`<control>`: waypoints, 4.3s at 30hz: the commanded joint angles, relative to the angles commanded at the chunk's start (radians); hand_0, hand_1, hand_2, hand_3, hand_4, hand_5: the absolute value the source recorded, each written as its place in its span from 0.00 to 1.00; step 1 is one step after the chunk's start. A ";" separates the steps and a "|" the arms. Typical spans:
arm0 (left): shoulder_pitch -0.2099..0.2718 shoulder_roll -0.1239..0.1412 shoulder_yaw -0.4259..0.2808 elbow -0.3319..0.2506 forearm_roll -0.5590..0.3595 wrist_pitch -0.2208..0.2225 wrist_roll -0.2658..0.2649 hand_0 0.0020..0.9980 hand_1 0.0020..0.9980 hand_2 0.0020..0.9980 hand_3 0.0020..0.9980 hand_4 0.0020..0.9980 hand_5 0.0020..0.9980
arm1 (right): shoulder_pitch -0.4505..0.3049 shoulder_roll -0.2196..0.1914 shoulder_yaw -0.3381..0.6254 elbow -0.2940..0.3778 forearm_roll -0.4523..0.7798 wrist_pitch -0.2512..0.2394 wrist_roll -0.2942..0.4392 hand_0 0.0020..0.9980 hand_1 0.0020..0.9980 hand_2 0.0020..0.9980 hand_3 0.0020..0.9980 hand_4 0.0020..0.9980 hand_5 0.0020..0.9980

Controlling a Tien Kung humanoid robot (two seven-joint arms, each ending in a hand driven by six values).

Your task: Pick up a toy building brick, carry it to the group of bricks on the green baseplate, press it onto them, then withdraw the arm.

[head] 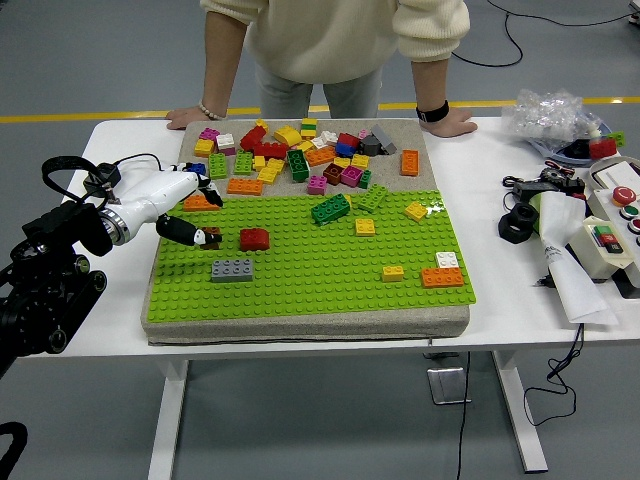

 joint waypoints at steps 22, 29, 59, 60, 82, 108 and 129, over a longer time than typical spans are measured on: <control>-0.089 -0.025 0.096 0.206 0.035 0.030 -0.017 1.00 0.79 0.63 0.71 0.89 0.19 | 0.007 0.003 -0.010 0.000 0.006 -0.004 0.001 0.78 0.71 0.75 0.69 0.95 0.70; -0.097 -0.038 0.102 0.241 0.028 0.035 -0.017 1.00 0.78 0.62 0.71 0.89 0.17 | 0.007 0.004 -0.013 0.000 0.004 -0.003 0.002 0.78 0.71 0.75 0.69 0.95 0.70; -0.137 -0.082 0.136 0.334 -0.015 0.056 -0.017 1.00 0.78 0.61 0.68 0.87 0.16 | 0.010 0.006 -0.017 0.000 -0.005 0.003 0.001 0.78 0.71 0.75 0.69 0.95 0.70; -0.138 -0.083 0.137 0.336 -0.016 0.056 -0.017 1.00 0.78 0.60 0.65 0.87 0.16 | 0.010 0.006 -0.017 0.000 -0.005 0.003 0.001 0.78 0.71 0.75 0.69 0.95 0.70; -0.144 -0.098 0.164 0.382 -0.061 0.071 -0.019 0.99 0.77 0.58 0.59 0.84 0.16 | 0.008 0.014 -0.024 0.000 0.003 0.003 0.004 0.78 0.71 0.75 0.69 0.95 0.70; -0.145 -0.092 0.168 0.389 -0.087 0.083 -0.027 0.93 0.63 0.54 0.50 0.66 0.16 | 0.009 0.014 -0.023 0.000 0.008 0.002 0.004 0.78 0.71 0.75 0.69 0.95 0.70; -0.113 -0.070 0.140 0.307 -0.074 0.083 -0.034 0.92 0.61 0.54 0.49 0.63 0.15 | 0.006 0.015 -0.021 0.000 0.010 0.000 0.005 0.78 0.71 0.75 0.68 0.95 0.70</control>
